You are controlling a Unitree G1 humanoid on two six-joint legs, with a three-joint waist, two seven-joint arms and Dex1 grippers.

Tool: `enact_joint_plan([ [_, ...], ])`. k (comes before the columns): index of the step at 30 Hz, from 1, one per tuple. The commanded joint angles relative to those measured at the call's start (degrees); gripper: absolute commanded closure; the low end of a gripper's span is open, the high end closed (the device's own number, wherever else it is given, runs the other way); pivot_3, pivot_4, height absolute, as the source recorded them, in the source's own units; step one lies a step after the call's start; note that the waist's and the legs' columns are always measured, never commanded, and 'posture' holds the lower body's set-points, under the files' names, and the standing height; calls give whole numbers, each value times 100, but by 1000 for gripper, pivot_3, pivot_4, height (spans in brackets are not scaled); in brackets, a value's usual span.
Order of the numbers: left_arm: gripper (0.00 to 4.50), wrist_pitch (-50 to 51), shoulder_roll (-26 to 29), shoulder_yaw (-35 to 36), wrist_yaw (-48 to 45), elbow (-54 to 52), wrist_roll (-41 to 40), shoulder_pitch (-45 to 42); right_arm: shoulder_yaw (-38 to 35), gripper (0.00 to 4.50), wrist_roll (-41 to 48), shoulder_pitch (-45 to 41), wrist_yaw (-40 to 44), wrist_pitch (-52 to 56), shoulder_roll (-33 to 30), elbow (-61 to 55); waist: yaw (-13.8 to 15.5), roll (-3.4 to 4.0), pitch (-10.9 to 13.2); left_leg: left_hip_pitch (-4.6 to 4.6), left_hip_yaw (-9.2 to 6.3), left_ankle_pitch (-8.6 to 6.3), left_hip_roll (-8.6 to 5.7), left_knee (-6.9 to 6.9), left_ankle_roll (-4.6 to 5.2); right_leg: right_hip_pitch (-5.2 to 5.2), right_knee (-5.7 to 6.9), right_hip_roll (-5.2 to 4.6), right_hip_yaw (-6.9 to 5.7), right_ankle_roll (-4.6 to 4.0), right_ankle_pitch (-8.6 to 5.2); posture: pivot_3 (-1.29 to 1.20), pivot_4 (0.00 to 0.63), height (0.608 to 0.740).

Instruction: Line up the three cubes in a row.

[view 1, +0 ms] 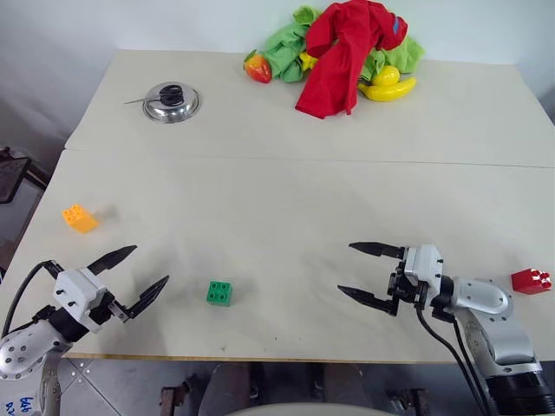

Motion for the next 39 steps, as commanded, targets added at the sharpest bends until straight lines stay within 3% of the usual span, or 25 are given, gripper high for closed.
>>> enact_joint_plan([
  [1,95,-7,116,120,-31,-7,-161,-91,-163,0,175,-122,-13,-132,68,9,-2,0,0,0,0,0,0,0,0,0,0,0,1,0,0,0,150,740],
  [3,95,288,158,52,77,-63,-188,-213,-244,0,206,-152,-117,-180,132,16,6,0,0,0,1,0,0,0,0,0,0,0,1,0,0,0,150,740],
  [5,95,1281,396,-49,400,-279,-120,-262,-501,0,416,-98,-318,-74,185,-113,12,0,0,0,-1,0,-1,0,0,0,3,0,0,0,0,0,150,740],
  [7,95,1887,401,-78,520,-593,-598,-473,-983,0,678,120,-594,23,169,-356,22,1,1,-1,-2,1,-4,0,0,0,5,0,0,0,0,0,150,740],
  [10,95,2204,379,-206,426,-1030,-1022,-749,-1749,0,1032,531,-997,250,79,-725,57,-4,-3,-2,-9,0,-6,0,3,0,7,-1,4,0,0,0,150,740],
  [16,95,2259,446,-933,-185,-1379,-1078,-1449,-3499,0,1476,1822,-1446,544,-18,-1277,156,4,-5,-1,-4,-1,-10,-1,2,2,4,4,4,0,0,0,150,740],
  [21,95,2442,333,-1597,-407,-1555,-1071,-1840,-4656,0,1577,3047,-1602,419,485,-1131,149,13,-12,6,14,0,-5,-1,1,2,4,13,19,1,0,0,150,740],
  [30,95,2625,304,-2163,-605,-1768,-1033,-1946,-5143,0,1750,3771,-2108,947,767,-717,34,54,-41,24,47,0,0,-6,2,-4,4,14,63,10,5,0,150,740],
  [34,95,2669,239,-2117,-547,-1840,-1141,-1952,-5188,0,1871,3759,-2489,1728,243,-1128,-13,85,-59,24,52,0,6,-6,1,-10,6,14,73,10,5,0,150,740],
  [39,95,2614,188,-2337,-742,-1863,-1126,-2071,-5546,0,2344,3573,-2914,3834,-1355,-873,14,91,-63,28,61,1,0,-5,12,-12,-1,4,86,11,6,0,150,740],
])
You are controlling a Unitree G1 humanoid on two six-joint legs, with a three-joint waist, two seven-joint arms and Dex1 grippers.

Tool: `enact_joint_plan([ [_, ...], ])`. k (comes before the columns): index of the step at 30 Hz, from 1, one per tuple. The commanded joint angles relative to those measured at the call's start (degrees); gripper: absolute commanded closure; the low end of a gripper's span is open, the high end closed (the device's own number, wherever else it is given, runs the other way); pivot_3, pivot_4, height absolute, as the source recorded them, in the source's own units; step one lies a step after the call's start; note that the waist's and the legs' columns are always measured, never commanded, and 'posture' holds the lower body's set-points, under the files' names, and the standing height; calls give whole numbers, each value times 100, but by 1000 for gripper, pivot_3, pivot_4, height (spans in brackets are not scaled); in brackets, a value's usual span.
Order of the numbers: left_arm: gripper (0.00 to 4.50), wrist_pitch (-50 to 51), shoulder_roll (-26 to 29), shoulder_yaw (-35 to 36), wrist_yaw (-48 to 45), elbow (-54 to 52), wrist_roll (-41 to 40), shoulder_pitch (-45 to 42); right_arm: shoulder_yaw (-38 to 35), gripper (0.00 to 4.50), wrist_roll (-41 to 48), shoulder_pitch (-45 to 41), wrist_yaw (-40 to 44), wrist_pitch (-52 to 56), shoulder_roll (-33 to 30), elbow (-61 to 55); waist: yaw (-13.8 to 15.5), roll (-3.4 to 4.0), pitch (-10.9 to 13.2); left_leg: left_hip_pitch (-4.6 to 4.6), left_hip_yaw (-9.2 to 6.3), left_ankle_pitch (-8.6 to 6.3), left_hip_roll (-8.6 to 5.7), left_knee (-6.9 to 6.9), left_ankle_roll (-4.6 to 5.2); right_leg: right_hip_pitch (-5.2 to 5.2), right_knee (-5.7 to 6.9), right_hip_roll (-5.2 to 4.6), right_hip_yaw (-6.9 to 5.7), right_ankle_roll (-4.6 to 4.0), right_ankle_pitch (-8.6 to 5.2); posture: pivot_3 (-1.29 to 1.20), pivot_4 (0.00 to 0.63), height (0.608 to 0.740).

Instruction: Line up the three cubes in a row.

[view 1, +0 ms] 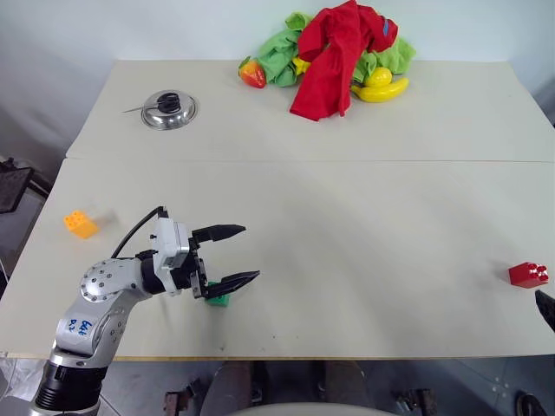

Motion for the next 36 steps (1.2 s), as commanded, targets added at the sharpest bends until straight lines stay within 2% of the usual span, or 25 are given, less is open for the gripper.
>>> enact_joint_plan([
  [1,95,-142,-102,-149,-141,-177,-18,-109,-400,0,338,-66,-129,1364,-799,255,23,-2,0,0,-3,0,1,0,0,0,-5,1,-2,0,0,0,150,740],
  [4,95,-249,-198,-331,-194,-75,127,-229,-153,0,185,-188,-94,2486,-1590,719,124,-6,0,-12,-14,1,1,0,3,0,-6,1,-6,-2,0,0,150,740],
  [7,95,-297,-256,-428,-210,-3,200,-335,220,0,-30,-768,-129,2667,-1914,1049,152,-10,-2,-21,-20,-1,-1,1,8,0,-6,1,-26,-2,0,0,150,740],
  [9,95,-279,-305,-489,-163,-19,229,-414,737,0,-343,-1383,-416,2805,-2116,1503,139,-10,-1,-22,-15,-3,-9,2,11,0,-9,-1,-23,0,1,0,150,740],
  [16,95,-228,-280,-407,-2,-192,266,-367,1731,0,-1063,-2380,-420,3021,-2248,2390,158,-9,-2,-29,-16,-1,-14,8,17,1,-10,-3,-32,8,6,0,150,740],
  [20,95,-229,-252,-364,54,-233,274,-347,2000,0,-1205,-2740,-287,3216,-2251,2621,139,-9,-2,-27,-11,0,-17,9,19,3,-11,-4,-29,13,8,0,150,740],
  [23,0,-223,-225,-327,98,-263,272,-353,2108,653,-1251,-2914,-134,3326,-2238,2647,139,-9,-2,-26,-11,2,-14,9,17,3,-10,-2,-29,14,9,0,150,740],
  [30,0,-246,-94,-188,116,-195,286,-368,2288,2975,-1334,-3230,357,3244,-2361,2487,140,-9,-2,-26,-11,2,-15,10,16,3,-10,-2,-29,15,9,0,150,740],
  [34,0,-284,-40,-106,123,-96,291,-382,2779,2977,-1142,-3171,1854,2665,-2777,1634,130,-2,0,-26,-11,2,-13,10,16,2,-11,-1,-28,15,9,0,150,740],
  [36,0,-313,-31,-42,127,-22,316,-354,3246,2977,-1190,-3467,2554,1938,-2888,1146,109,-5,1,-24,-11,3,-9,10,15,2,-11,2,-29,15,9,0,150,740],
])
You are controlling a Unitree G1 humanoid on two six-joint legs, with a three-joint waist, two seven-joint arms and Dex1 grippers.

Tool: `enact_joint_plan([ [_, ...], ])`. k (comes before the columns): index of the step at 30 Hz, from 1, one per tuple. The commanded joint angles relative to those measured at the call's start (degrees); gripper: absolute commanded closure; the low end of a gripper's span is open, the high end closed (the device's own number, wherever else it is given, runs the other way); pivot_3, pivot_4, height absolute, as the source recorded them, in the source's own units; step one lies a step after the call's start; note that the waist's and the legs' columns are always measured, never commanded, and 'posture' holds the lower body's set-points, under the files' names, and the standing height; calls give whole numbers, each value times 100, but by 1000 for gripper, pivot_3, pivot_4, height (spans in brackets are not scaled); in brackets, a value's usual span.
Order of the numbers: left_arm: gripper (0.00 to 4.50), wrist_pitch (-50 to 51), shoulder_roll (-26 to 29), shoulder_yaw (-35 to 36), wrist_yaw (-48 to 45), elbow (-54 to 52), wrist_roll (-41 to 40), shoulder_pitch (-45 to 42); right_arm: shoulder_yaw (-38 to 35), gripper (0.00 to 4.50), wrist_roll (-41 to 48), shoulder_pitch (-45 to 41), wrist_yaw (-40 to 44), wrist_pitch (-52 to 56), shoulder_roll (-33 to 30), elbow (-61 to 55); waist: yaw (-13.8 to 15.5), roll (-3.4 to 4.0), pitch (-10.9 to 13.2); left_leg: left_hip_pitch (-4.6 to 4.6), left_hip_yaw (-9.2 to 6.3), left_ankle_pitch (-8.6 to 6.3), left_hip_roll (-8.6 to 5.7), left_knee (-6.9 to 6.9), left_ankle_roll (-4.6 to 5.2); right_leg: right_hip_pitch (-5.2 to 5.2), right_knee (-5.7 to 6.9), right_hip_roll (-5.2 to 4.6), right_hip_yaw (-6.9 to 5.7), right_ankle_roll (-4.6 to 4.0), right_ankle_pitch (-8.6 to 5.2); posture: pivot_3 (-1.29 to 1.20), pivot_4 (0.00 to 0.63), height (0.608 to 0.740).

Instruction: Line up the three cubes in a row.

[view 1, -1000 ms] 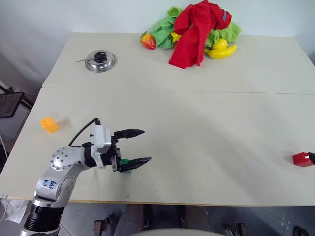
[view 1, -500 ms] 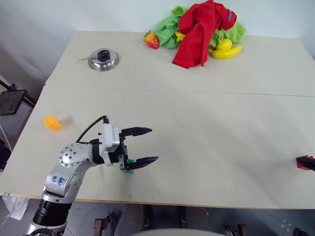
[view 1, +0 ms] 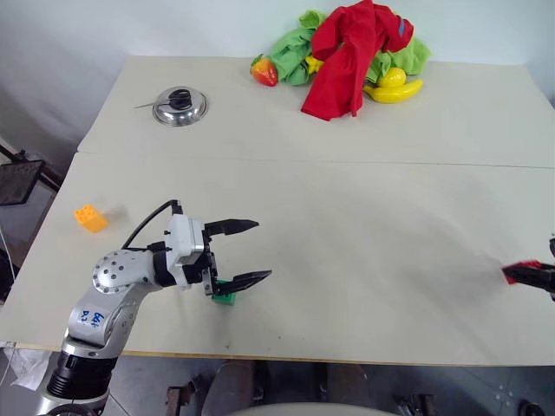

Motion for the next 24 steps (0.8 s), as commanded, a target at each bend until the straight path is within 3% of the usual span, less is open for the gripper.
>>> enact_joint_plan([
  [1,0,-130,48,183,3,22,48,35,763,2977,-93,-546,1238,-1249,-236,-841,-48,-6,3,2,0,0,2,0,-2,1,0,4,0,0,0,0,150,740],
  [3,0,-175,58,222,-18,82,77,63,1508,2977,-530,-1175,1653,-2046,-202,-880,-93,-13,7,2,0,3,4,1,-6,1,0,5,0,1,1,0,150,740],
  [7,0,-362,76,246,-84,214,210,127,3169,2977,-1632,-2954,2267,-3151,471,-326,-142,-20,11,3,-2,4,3,3,-10,0,0,4,-1,1,1,0,150,740],
  [11,0,-431,71,303,-93,255,224,146,4176,2977,-2398,-4012,2893,-3728,987,295,-125,-23,14,-6,-11,6,3,4,-13,-3,0,4,-11,-1,0,0,150,740],
  [17,0,-515,77,421,-60,225,240,310,4681,2977,-2892,-4776,3205,-4124,1583,972,-127,-24,14,-24,-34,6,-5,8,-12,-1,-4,-1,-36,-1,0,0,150,740],
  [24,0,-539,71,420,-15,224,263,347,4825,2977,-3297,-5039,3260,-4356,1944,1494,-132,-24,14,-26,-41,6,-3,15,-12,1,-1,-1,-45,-2,-1,0,150,740],
])
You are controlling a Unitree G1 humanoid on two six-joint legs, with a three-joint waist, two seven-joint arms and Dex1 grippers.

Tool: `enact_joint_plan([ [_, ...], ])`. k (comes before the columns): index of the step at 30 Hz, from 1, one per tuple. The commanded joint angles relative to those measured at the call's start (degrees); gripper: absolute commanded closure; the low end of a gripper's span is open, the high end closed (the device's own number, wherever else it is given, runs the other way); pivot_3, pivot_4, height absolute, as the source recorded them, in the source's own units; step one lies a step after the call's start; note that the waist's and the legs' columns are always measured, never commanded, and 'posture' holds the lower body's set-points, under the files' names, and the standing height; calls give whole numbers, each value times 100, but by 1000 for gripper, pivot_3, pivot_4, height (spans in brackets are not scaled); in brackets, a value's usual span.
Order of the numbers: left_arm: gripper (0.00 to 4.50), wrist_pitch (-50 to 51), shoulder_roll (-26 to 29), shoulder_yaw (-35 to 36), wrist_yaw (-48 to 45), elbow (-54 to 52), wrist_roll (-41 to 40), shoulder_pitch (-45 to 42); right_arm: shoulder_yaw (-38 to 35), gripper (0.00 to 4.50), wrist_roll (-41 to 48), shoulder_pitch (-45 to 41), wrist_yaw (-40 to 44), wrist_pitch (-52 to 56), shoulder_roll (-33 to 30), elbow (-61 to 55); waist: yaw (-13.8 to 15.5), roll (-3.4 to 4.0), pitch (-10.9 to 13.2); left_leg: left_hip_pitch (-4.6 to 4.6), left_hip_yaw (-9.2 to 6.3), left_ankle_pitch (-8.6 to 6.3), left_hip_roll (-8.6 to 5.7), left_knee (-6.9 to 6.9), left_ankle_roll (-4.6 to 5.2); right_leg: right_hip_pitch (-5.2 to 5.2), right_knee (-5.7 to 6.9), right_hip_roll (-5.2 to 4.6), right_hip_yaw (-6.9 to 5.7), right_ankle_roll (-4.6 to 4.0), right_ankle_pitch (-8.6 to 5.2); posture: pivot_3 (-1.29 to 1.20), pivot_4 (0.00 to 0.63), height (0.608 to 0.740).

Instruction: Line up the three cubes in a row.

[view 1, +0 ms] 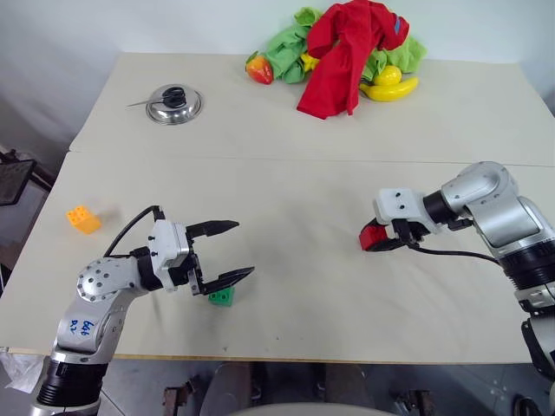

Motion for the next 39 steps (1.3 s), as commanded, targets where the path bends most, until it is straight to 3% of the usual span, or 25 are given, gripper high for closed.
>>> enact_joint_plan([
  [1,0,-102,24,116,31,-83,13,-39,-54,2621,-164,-152,0,-231,68,165,-10,0,0,0,0,0,0,1,0,0,1,0,1,0,0,0,150,740],
  [6,0,-65,110,419,56,-39,-123,16,-547,1073,255,-83,28,-730,171,285,-16,0,0,0,0,0,2,5,0,1,4,0,0,0,0,0,150,740],
  [9,0,-140,205,920,78,195,-198,125,-1377,25,1360,179,440,-1096,265,227,-10,0,0,0,-1,0,3,5,0,1,3,1,-1,0,0,0,150,740],
  [13,0,-2,399,1484,-16,436,-335,526,-2120,25,2397,683,661,-952,288,-65,-9,0,0,0,-5,0,2,5,0,5,2,0,-8,0,0,0,150,740],
  [20,0,-289,407,2520,-218,880,-336,1749,-3142,25,3806,2668,482,-963,803,-1292,2,-9,2,3,-9,-2,6,2,-2,9,1,1,-14,-2,-1,0,150,740],
  [25,0,-677,366,3003,-687,1184,-378,2547,-3346,25,3888,3683,607,-1844,1440,-1563,-8,-15,1,11,2,-5,7,2,-4,10,4,0,-1,-2,-1,0,150,740],
  [29,0,-901,618,3228,-1142,1687,-188,3001,-3081,25,3997,4041,685,-2318,1100,-1196,-17,-15,1,24,11,-8,13,2,-6,8,9,-1,10,-3,-2,0,150,740],
  [33,0,-1066,699,3140,-1375,1672,-271,2925,-2892,25,4102,4002,685,-2818,729,-753,-1,-17,1,26,15,-11,16,2,-6,4,10,-5,14,-6,-3,0,150,740],
  [39,0,-1298,796,2100,-1749,849,-19,2437,-2791,25,4388,4036,685,-3113,186,-435,9,-16,1,27,12,-14,11,2,-4,5,9,-24,7,-11,-1,0,150,740],
])
